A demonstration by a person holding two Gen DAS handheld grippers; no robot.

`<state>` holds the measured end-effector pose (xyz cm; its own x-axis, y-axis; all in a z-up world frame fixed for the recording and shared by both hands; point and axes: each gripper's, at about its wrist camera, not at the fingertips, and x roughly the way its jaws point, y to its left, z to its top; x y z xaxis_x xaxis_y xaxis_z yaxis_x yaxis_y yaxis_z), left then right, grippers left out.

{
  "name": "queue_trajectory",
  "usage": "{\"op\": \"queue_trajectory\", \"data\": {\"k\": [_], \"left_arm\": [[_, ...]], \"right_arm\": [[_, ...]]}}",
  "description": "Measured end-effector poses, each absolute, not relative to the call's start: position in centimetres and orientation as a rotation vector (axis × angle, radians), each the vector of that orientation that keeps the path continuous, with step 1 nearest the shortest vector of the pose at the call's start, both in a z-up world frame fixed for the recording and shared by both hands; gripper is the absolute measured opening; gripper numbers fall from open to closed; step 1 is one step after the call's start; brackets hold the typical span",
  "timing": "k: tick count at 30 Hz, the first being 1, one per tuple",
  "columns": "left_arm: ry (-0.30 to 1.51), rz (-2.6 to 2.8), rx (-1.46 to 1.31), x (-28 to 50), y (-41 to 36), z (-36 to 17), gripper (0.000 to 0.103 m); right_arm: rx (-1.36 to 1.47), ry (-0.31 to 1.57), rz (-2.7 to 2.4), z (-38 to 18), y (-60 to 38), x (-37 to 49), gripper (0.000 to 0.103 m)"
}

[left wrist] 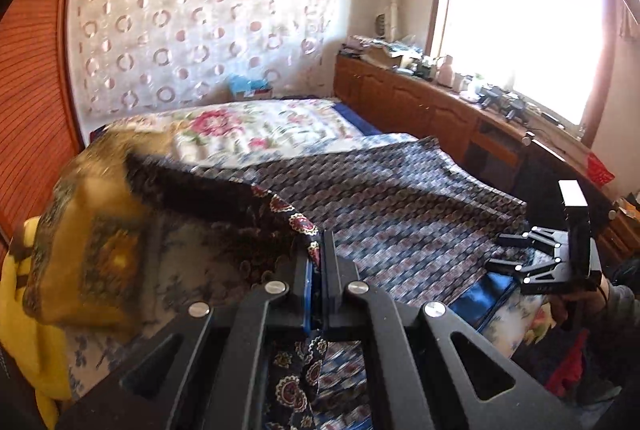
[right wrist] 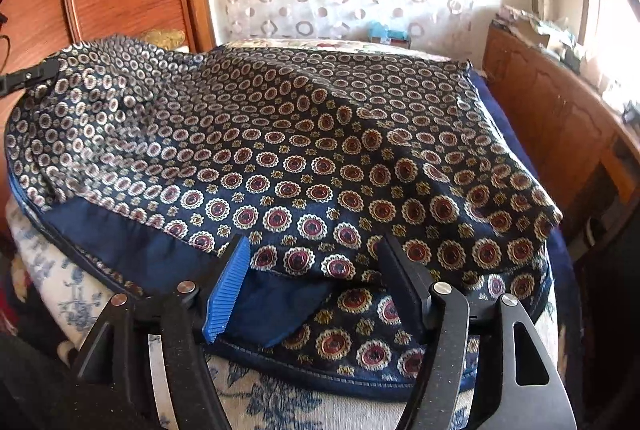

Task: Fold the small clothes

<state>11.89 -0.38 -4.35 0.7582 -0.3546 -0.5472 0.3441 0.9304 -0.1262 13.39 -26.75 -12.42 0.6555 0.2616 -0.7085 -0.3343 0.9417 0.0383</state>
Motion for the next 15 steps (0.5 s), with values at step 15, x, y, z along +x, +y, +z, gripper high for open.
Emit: {"op": "queue_trajectory", "data": {"k": [15], "left_arm": [[0.521,-0.538,0.021,14.6,-9.3,0.3,0.0]], "right_arm": [[-0.037,0.746,0.269,-10.6,-32.3,10.8,0.068]]}}
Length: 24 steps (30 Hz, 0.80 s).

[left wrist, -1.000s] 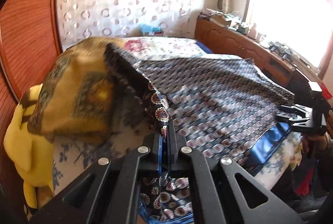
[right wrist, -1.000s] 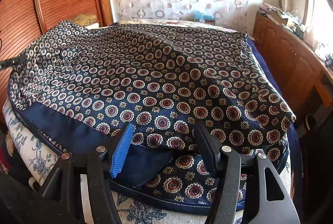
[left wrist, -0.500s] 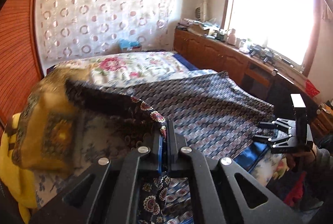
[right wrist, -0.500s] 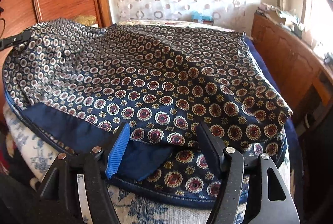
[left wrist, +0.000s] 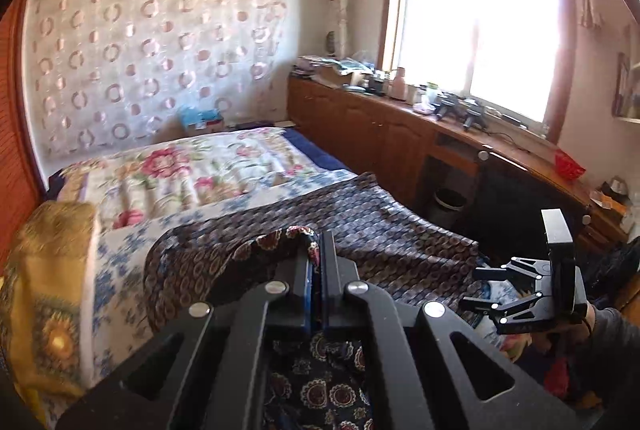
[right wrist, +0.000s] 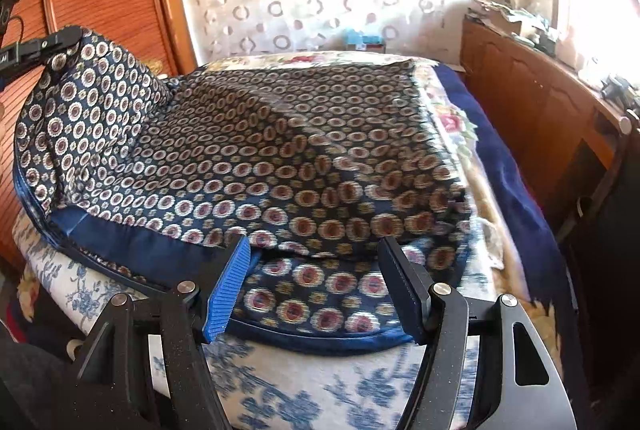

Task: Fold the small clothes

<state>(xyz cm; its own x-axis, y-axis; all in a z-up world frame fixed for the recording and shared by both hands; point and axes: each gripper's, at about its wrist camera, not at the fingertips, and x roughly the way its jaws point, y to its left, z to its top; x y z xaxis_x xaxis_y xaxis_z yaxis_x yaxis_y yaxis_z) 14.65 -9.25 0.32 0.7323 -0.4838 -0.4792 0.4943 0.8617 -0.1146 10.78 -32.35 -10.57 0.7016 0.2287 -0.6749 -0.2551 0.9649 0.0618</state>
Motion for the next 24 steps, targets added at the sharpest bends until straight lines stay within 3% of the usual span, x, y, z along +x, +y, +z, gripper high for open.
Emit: {"op": "queue_trajectory", "data": {"k": [13,19,24], "left_arm": [[0.491,-0.707,0.123,16.6,-20.3,5.5,0.0],[0.577,-0.747,0.189,17.2,-23.5,4.2,0.0],[0.634,-0.731,0.225,16.7,-23.7,2.4,0.009]], "right_arm": [[0.023,0.684,0.212,-8.3,-36.1,9.1,0.068],[0.033,0.681,0.201,-8.1,-36.8,8.5,0.068],[0.027,0.686,0.182,-8.2,-37.3,8.4,0.068]]}}
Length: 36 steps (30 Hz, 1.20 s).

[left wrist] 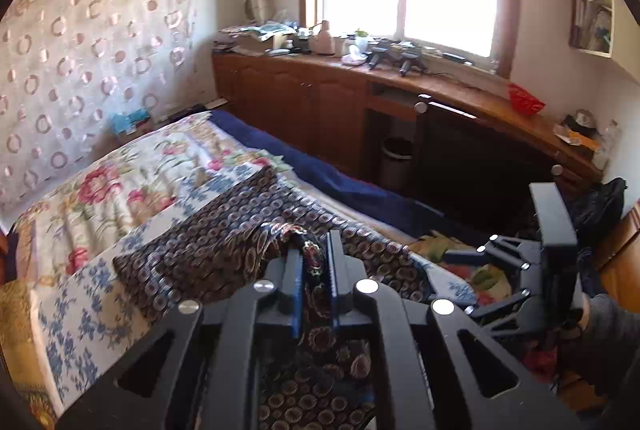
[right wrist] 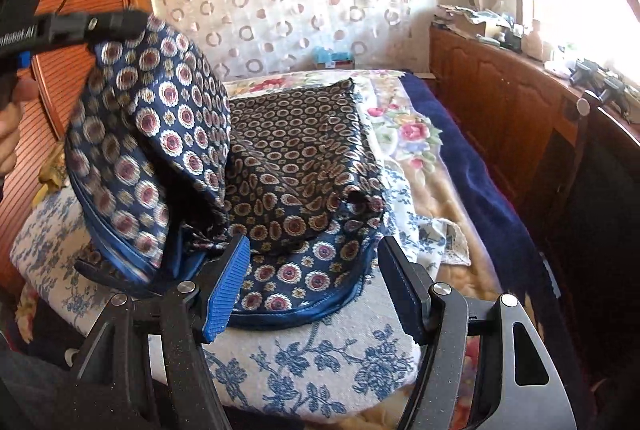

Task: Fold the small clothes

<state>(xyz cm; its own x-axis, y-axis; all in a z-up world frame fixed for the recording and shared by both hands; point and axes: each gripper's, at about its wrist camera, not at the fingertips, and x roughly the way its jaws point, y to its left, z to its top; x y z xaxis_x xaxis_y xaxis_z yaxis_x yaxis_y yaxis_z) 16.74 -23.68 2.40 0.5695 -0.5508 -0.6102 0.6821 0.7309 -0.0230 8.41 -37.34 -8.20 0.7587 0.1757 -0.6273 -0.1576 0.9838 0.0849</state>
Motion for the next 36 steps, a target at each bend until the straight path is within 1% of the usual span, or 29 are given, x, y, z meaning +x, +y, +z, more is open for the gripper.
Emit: {"op": "queue_trajectory", "data": {"k": [2,9,12,20,23,27,36], "left_arm": [[0.636,-0.737,0.222,16.1,-23.4,2.5,0.011],[0.598,-0.749,0.202,14.5,-22.0,4.3,0.016],[0.625,-0.768,0.182,15.1,-22.1,4.5,0.017],[0.793,-0.817,0.279,16.5,-24.6,-0.2,0.021],[0.803,-0.801,0.296,16.2,-24.8,-1.2,0.021],[0.77,-0.799,0.278,15.2,-23.8,-1.0,0.022],[0.727,-0.703,0.199,13.8,-18.5,-1.4,0.023]], "right_arm": [[0.031,0.688,0.173,-8.2,-37.6,8.4,0.068],[0.029,0.69,0.156,-7.7,-37.5,8.5,0.068],[0.027,0.687,0.158,-7.6,-37.2,8.6,0.068],[0.018,0.681,0.166,-7.3,-36.9,8.9,0.068],[0.02,0.679,0.159,-7.3,-37.2,8.8,0.068],[0.023,0.674,0.149,-7.0,-37.6,8.5,0.068],[0.001,0.641,0.152,-5.2,-37.0,8.8,0.068]]}}
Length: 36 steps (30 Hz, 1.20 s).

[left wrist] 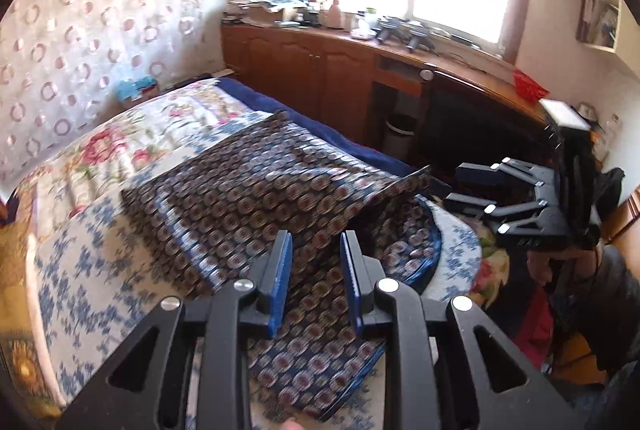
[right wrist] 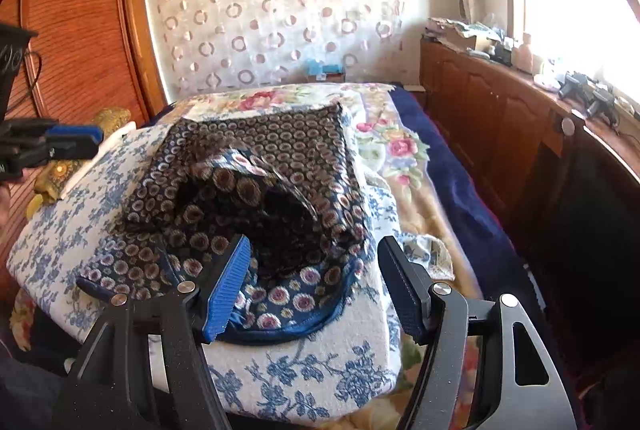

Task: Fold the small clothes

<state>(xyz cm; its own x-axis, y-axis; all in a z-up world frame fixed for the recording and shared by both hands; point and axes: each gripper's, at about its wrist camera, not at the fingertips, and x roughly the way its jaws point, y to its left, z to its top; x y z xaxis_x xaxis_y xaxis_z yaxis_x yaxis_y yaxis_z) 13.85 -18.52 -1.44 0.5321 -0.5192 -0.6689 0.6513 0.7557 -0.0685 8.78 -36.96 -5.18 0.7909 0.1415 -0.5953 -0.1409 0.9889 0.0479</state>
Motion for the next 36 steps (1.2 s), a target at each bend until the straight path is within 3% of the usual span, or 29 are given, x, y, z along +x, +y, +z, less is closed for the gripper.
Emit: {"op": "queue_trajectory", "data": {"k": [14,25,36], "left_arm": [[0.739,-0.508,0.074,12.1,-7.4,-4.1,0.023],[0.734,-0.437,0.035,11.6,-3.7,-5.1,0.023],[0.744,-0.437,0.021,11.9,-3.2,-6.0,0.023]], "right_arm": [[-0.112,0.591,0.332,-1.7,-27.6,12.7,0.068],[-0.235,0.7,0.472,-5.9,-18.4,16.7,0.068],[-0.314,0.848,0.53,-10.2,-15.4,18.5,0.068]]}}
